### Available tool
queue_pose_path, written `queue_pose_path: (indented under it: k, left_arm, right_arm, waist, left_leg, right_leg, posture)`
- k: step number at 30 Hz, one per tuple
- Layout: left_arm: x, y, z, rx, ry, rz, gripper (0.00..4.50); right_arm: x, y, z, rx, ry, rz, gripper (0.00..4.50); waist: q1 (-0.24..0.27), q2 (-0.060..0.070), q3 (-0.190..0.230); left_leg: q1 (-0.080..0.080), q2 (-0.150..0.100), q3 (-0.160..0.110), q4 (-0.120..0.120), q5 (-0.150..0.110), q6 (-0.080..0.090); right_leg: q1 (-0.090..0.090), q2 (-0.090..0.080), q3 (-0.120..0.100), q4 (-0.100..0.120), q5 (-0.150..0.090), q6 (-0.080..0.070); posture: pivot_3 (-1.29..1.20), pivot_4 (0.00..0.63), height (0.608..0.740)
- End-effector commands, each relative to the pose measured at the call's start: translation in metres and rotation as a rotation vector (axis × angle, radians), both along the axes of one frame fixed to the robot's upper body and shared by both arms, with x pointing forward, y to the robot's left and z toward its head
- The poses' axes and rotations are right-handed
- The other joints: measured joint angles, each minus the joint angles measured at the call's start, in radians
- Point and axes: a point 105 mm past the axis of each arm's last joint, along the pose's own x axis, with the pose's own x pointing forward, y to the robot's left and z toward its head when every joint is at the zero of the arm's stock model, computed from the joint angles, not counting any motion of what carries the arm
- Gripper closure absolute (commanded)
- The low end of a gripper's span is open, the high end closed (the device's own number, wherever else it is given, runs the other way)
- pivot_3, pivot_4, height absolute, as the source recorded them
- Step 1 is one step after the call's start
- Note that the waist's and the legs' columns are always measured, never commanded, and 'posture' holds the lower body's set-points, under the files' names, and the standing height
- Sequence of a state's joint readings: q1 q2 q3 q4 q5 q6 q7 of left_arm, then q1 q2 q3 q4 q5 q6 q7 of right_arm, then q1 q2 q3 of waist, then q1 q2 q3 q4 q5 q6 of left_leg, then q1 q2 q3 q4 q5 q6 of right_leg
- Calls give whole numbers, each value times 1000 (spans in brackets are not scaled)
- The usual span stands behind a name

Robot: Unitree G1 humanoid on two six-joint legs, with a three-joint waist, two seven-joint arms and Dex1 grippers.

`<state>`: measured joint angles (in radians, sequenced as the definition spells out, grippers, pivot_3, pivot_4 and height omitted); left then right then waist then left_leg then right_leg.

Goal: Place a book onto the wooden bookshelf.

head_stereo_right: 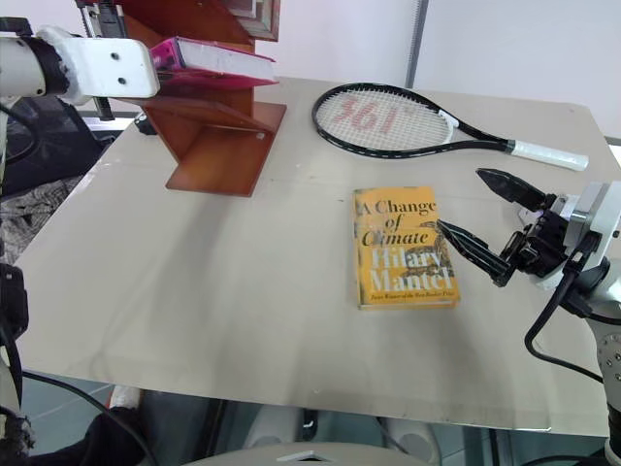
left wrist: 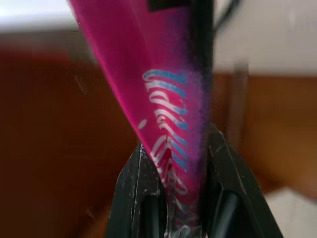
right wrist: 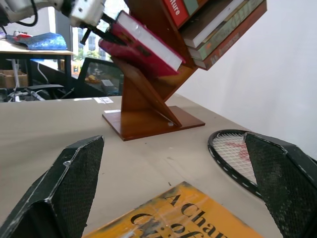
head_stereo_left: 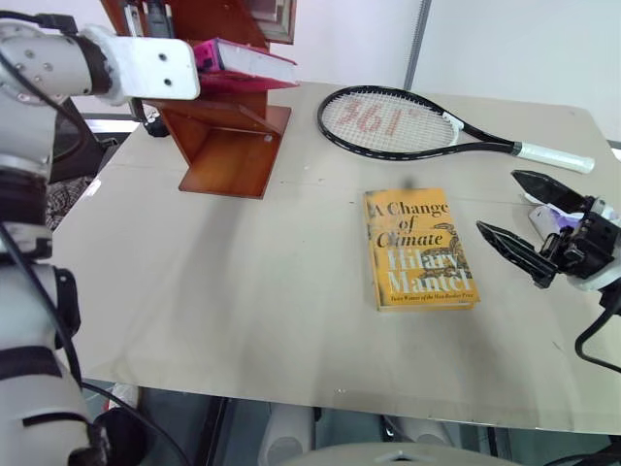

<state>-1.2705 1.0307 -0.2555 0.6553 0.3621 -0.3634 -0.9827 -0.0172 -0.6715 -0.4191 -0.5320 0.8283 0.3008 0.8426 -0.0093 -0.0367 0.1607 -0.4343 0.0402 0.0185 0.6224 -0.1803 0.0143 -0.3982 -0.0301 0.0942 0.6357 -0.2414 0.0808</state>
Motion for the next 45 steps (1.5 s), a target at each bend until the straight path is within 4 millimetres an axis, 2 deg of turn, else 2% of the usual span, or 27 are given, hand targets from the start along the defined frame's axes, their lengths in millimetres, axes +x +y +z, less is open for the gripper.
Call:
queue_pose_path:
  k: [1,10,13,16,20,21,25,28,32,35,38,41,45]
  left_arm:
    - [11,19,-2,29,23,112,4193]
    - [42,-4,-12,98,74,144,4193]
    - [46,-6,-14,130,77,146,4193]
    - [44,-3,-27,153,130,125,4193]
    - [39,7,-34,85,183,126,4193]
    - [37,9,-34,58,189,116,3159]
    - [24,7,-21,-12,130,-4,1372]
    - [4,7,-22,-81,194,-132,10]
    - [-28,3,-22,-250,297,-288,10]
    - [-64,-12,-41,-402,473,-391,10]
    - [-93,-32,-70,-552,652,-419,10]
    - [-104,-47,-86,-684,701,-415,10]
    - [-106,-65,-99,-831,700,-431,10]
  right_arm:
    - [-11,2,15,-1,-88,-22,0]
    - [-23,5,15,7,-106,-105,0]
    - [-24,5,15,10,-108,-120,0]
    - [-24,6,14,12,-107,-127,0]
    - [-23,5,13,11,-103,-129,0]
    - [-23,4,13,11,-101,-127,0]
    - [-22,2,13,-8,-87,-118,0]
    - [-23,0,13,-20,-82,-112,0]
    - [-20,-7,16,-33,-83,-113,0]
    - [-15,-8,23,-31,-100,-100,0]
    - [-10,-7,27,-31,-107,-76,0]
    - [-9,-6,28,-31,-108,-65,0]
    - [-10,-5,29,-33,-107,-59,0]
  waist:
    - [-2,0,0]
    - [-3,4,-2]
    - [-3,5,-3]
    - [-4,5,-3]
    - [-3,7,-4]
    - [-4,7,-4]
    - [-13,6,-3]
    - [-13,6,-3]
    - [-13,2,0]
    - [-26,4,0]
    - [-33,4,0]
    - [-27,4,0]
    - [-20,4,0]
  left_leg:
    - [0,0,0,1,0,0]
    - [4,1,1,5,0,0]
    - [4,1,1,7,0,0]
    - [4,1,1,7,0,0]
    - [3,1,1,7,0,0]
    - [3,1,1,7,0,0]
    - [2,2,2,7,0,0]
    - [1,1,3,6,-1,1]
    - [-1,1,3,5,-1,1]
    - [-1,3,3,6,-1,1]
    - [1,5,2,7,-1,1]
    - [2,7,2,8,-1,1]
    - [2,8,4,10,-1,1]
  right_leg:
    - [0,0,0,1,0,0]
    - [1,0,0,8,-3,4]
    - [2,-1,0,8,-3,4]
    - [2,-1,0,8,-2,3]
    - [2,-1,0,8,-2,2]
    - [2,-1,0,8,-2,2]
    - [1,-1,0,8,0,0]
    - [1,-2,1,7,-1,1]
    - [-1,-2,-1,8,-1,1]
    - [-1,-4,-1,8,-1,1]
    - [1,-5,-1,10,-2,1]
    - [2,-4,-4,12,-3,-1]
    - [5,-4,-8,11,-3,-2]
  posture:
    - [0,150,740]
    - [0,150,740]
    - [0,150,740]
    - [0,150,740]
    - [0,150,740]
    - [0,150,740]
    - [0,150,740]
    - [0,150,740]
    - [0,150,740]
    - [0,150,740]
    - [0,150,740]
    - [0,150,740]
    - [0,150,740]
